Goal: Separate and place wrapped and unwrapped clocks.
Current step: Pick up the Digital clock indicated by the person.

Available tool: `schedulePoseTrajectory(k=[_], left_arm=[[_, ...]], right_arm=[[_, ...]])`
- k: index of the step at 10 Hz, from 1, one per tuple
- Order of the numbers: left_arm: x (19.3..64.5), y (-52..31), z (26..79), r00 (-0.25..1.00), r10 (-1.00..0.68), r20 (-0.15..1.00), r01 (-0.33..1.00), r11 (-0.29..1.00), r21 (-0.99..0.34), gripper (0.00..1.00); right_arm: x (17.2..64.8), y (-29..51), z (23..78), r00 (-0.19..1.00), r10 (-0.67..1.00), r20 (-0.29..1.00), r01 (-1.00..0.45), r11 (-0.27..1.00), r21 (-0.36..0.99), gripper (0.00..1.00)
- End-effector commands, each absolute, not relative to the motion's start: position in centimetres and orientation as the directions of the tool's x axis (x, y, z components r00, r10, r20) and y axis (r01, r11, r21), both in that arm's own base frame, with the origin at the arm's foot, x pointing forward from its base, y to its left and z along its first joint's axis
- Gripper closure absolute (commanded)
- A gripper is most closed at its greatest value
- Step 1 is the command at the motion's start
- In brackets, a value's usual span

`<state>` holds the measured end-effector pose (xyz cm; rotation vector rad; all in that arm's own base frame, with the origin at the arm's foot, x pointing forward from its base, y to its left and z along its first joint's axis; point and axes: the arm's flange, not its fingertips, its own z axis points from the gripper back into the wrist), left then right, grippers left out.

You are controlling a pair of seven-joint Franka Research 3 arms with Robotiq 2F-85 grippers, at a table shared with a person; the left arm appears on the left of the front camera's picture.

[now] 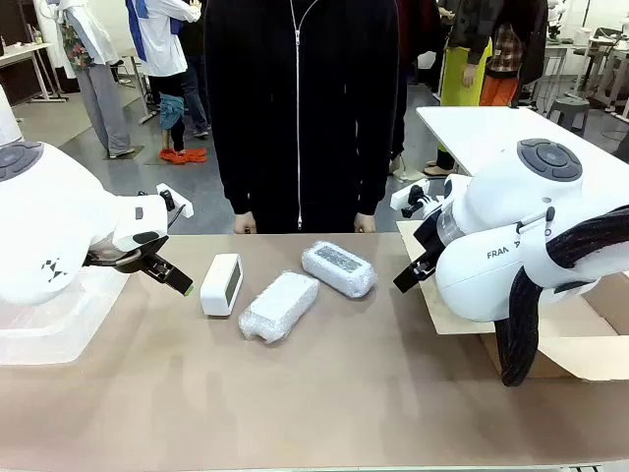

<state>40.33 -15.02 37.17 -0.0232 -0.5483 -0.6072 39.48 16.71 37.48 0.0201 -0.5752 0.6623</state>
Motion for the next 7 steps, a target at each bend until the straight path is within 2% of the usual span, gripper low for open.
schedulePoseTrajectory(k=[1,7], left_arm=[[40.33,-15.02,37.16,0.683,-0.536,0.496,0.548,0.825,0.137,0.0],[40.33,-15.02,37.16,0.683,-0.536,0.496,0.548,0.825,0.137,0.0]], right_arm=[[39.48,16.72,37.48,0.639,0.575,0.51,-0.586,0.794,-0.161,0.0],[39.48,16.72,37.48,0.639,0.575,0.51,-0.586,0.794,-0.161,0.0]])
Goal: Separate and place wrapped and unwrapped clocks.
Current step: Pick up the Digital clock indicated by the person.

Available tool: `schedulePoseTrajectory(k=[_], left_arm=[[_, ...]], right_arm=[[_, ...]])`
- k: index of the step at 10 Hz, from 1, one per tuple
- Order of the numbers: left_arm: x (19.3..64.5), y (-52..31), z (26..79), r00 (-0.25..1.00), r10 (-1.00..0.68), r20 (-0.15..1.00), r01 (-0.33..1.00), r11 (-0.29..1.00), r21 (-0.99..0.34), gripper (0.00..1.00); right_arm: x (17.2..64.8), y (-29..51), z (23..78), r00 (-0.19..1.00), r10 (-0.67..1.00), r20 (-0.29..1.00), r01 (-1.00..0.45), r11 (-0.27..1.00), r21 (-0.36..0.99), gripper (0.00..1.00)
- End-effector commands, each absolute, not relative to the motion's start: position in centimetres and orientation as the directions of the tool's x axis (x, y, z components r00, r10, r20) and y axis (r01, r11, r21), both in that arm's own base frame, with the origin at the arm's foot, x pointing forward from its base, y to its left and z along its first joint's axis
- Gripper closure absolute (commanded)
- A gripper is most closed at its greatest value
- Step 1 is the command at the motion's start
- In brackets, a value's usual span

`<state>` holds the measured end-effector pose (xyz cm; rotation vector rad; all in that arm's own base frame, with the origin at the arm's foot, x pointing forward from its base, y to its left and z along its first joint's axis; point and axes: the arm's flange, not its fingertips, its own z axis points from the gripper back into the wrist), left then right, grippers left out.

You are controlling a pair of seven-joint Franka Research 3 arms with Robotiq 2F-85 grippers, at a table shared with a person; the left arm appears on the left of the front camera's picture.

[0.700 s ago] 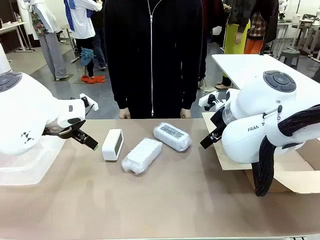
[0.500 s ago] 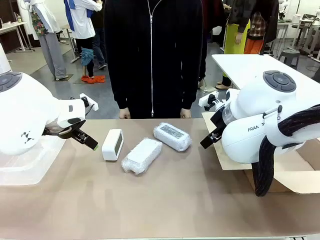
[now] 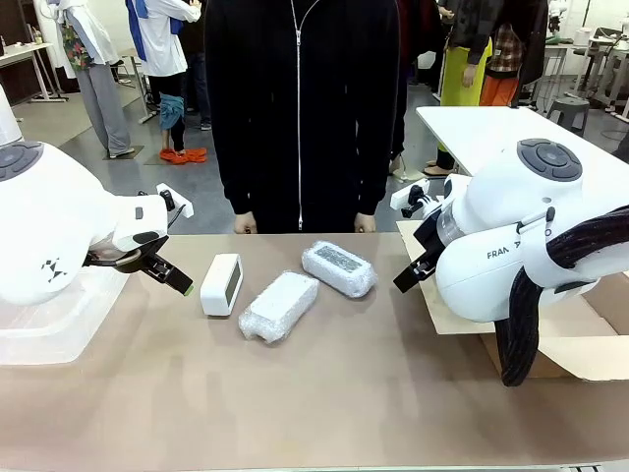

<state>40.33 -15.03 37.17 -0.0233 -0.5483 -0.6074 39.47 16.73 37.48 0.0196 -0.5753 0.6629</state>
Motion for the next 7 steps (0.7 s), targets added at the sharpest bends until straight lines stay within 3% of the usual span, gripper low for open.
schedulePoseTrajectory(k=[1,7], left_arm=[[40.33,-15.02,37.16,0.683,-0.536,0.496,0.548,0.825,0.137,0.0],[40.33,-15.02,37.16,0.683,-0.536,0.496,0.548,0.825,0.137,0.0]], right_arm=[[39.48,16.72,37.48,0.639,0.575,0.51,-0.586,0.794,-0.161,0.0],[39.48,16.72,37.48,0.639,0.575,0.51,-0.586,0.794,-0.161,0.0]])
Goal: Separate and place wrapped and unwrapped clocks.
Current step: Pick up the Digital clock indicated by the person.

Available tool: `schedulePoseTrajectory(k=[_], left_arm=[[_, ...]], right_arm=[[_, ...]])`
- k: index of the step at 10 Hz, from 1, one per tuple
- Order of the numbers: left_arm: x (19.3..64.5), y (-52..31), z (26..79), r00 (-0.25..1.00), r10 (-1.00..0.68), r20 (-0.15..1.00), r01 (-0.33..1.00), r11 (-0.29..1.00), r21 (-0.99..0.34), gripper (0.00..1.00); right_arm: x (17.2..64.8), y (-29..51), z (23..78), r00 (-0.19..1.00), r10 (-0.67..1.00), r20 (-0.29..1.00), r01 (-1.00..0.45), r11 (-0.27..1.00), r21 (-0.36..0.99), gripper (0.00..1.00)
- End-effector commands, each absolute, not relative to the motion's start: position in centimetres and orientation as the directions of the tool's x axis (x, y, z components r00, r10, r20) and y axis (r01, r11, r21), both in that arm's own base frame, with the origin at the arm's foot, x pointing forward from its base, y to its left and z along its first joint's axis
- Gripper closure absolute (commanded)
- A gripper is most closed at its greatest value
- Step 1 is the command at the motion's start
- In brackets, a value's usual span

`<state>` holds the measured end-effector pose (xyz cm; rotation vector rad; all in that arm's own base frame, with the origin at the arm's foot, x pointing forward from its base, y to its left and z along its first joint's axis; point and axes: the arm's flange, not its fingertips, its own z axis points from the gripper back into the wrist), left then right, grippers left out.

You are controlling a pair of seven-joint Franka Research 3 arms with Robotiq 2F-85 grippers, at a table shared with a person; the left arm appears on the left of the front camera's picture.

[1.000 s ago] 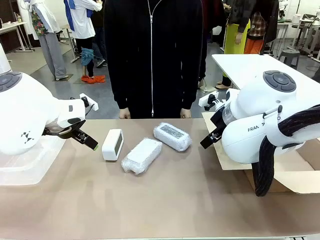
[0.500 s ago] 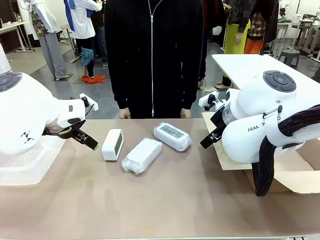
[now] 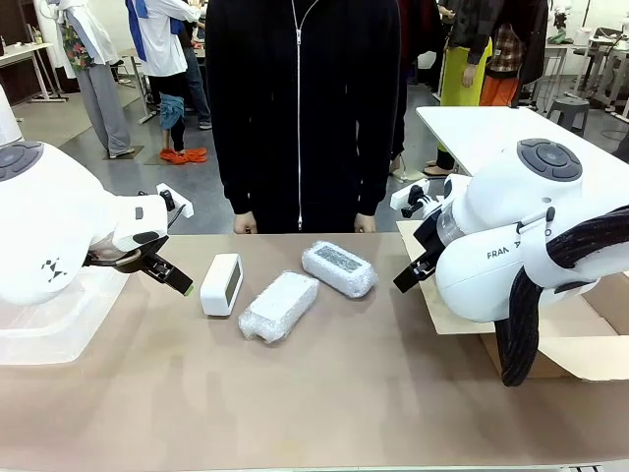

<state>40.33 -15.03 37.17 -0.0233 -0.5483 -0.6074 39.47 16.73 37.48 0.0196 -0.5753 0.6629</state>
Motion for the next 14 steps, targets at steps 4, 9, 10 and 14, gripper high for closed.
schedulePoseTrajectory(k=[4,9,10,14], left_arm=[[40.3,-14.6,39.8,0.66,-0.528,0.535,0.578,0.811,0.087,0.0],[35.2,-9.8,48.7,0.563,-0.577,0.591,0.723,0.691,-0.014,0.0],[33.4,-8.9,49.3,0.528,-0.607,0.594,0.774,0.632,-0.042,0.0],[28.4,-7.8,51.2,0.434,-0.677,0.595,0.855,0.518,-0.035,0.0]], right_arm=[[39.9,15.8,41.4,0.594,0.6,0.536,-0.637,0.757,-0.143,0.0],[36.2,12.7,51.5,0.372,0.653,0.66,-0.825,0.558,-0.087,0.0],[34.8,11.9,52.3,0.323,0.648,0.69,-0.859,0.506,-0.074,0.0],[30.8,11.9,52.5,0.254,0.7,0.668,-0.937,0.35,-0.01,0.0]])
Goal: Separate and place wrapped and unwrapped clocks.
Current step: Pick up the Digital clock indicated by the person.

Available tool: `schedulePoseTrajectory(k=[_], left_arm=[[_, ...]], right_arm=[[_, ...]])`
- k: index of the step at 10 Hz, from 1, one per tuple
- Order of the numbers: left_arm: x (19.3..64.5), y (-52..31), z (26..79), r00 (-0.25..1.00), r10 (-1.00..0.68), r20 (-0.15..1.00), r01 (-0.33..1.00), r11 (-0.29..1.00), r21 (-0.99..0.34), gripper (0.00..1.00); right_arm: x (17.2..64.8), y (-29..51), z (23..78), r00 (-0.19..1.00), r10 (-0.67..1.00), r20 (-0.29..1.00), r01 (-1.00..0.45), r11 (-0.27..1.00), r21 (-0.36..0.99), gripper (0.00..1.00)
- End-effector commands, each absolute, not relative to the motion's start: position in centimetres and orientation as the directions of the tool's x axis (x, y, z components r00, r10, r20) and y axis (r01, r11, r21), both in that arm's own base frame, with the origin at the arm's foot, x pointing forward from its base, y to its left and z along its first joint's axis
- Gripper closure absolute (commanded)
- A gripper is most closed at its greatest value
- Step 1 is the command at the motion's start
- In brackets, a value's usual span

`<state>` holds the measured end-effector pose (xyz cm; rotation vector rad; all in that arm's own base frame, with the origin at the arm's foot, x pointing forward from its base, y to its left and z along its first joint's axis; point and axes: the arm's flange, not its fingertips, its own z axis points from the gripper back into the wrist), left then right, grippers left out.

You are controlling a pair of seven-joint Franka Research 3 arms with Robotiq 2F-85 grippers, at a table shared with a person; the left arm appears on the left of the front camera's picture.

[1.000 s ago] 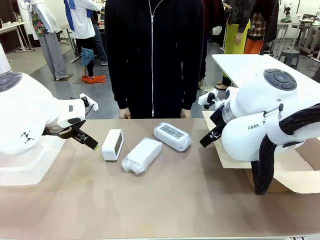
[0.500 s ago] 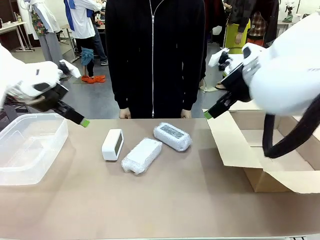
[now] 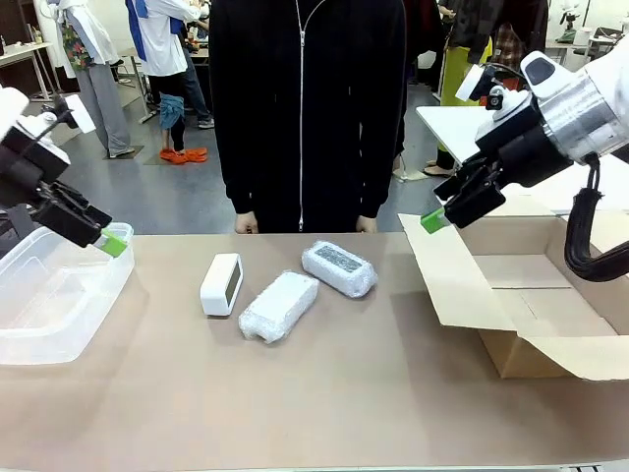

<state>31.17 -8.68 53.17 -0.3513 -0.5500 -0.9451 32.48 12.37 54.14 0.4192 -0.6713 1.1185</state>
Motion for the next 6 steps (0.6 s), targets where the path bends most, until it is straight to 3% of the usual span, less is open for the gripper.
schedulePoseTrajectory(k=[1,5,6], left_arm=[[28.2,-7.7,51.5,0.431,-0.682,0.591,0.852,0.524,-0.017,0.0],[28.6,-8.7,51.5,0.456,-0.659,0.598,0.84,0.541,-0.044,0.0],[29.9,-8.2,54.3,0.44,-0.678,0.589,0.848,0.529,-0.026,0.0]], right_arm=[[30.4,12.1,52.4,0.244,0.712,0.659,-0.941,0.338,-0.018,0.0],[30.2,13.0,50.7,0.222,0.719,0.658,-0.924,0.372,-0.094,0.0],[31.6,12.9,54.1,0.245,0.721,0.648,-0.936,0.349,-0.034,0.0]])
